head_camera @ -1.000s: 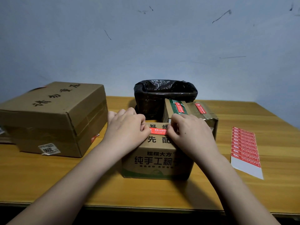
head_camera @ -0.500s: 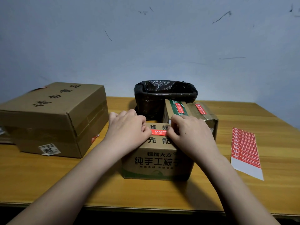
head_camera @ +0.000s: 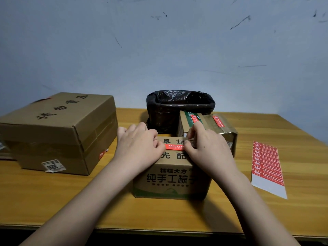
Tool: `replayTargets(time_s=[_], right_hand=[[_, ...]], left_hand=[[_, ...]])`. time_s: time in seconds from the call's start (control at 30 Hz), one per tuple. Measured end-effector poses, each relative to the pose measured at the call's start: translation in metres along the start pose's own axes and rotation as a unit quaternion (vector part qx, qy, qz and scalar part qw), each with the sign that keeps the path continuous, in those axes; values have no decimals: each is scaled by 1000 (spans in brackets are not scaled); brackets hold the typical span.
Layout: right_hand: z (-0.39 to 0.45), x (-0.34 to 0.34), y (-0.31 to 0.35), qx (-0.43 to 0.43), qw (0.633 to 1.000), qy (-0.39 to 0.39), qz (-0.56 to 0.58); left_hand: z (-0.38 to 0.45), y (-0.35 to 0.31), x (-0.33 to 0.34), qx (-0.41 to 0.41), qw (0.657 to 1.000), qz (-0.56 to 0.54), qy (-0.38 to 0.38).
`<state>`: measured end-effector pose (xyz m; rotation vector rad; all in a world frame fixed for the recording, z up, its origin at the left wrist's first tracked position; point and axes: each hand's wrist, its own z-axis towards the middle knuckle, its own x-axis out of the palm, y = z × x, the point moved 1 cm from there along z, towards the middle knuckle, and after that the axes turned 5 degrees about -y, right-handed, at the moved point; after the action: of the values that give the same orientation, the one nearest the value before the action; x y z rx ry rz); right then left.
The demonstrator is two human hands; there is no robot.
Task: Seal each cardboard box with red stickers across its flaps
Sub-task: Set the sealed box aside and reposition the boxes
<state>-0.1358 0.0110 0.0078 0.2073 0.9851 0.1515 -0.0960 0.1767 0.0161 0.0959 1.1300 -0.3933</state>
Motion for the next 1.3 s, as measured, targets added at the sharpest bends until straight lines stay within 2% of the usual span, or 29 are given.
replayTargets(time_s=[0.17,0.3,0.37,0.47,0.53,0.63,0.8,1.3], right_hand=[[0,0,-1,14,1000,10,16],[0,0,-2,30,999,22,30],[-2,-1,-3,41,998,2,40],[-11,-3,-4,5,997,-72,2],[-21,-5,1,-49,996,-80,-5],[-35,-3,8,-101,994,-34,-16],[-49,5,12,-112,992,24,-52],[-57,1,5,-95,989,58,-97]], left_hand=[[1,5,3,-17,1000,1,-9],[-1,13,4,-28,999,-39,-15],[-3,16,3,-27,997,-66,-22],[-13,12,2,20,994,-102,-43],[-25,5,2,78,990,-100,-53],[-39,-2,8,143,986,-58,-60],[-47,-10,19,179,982,-14,-53],[-55,-3,15,145,988,40,-34]])
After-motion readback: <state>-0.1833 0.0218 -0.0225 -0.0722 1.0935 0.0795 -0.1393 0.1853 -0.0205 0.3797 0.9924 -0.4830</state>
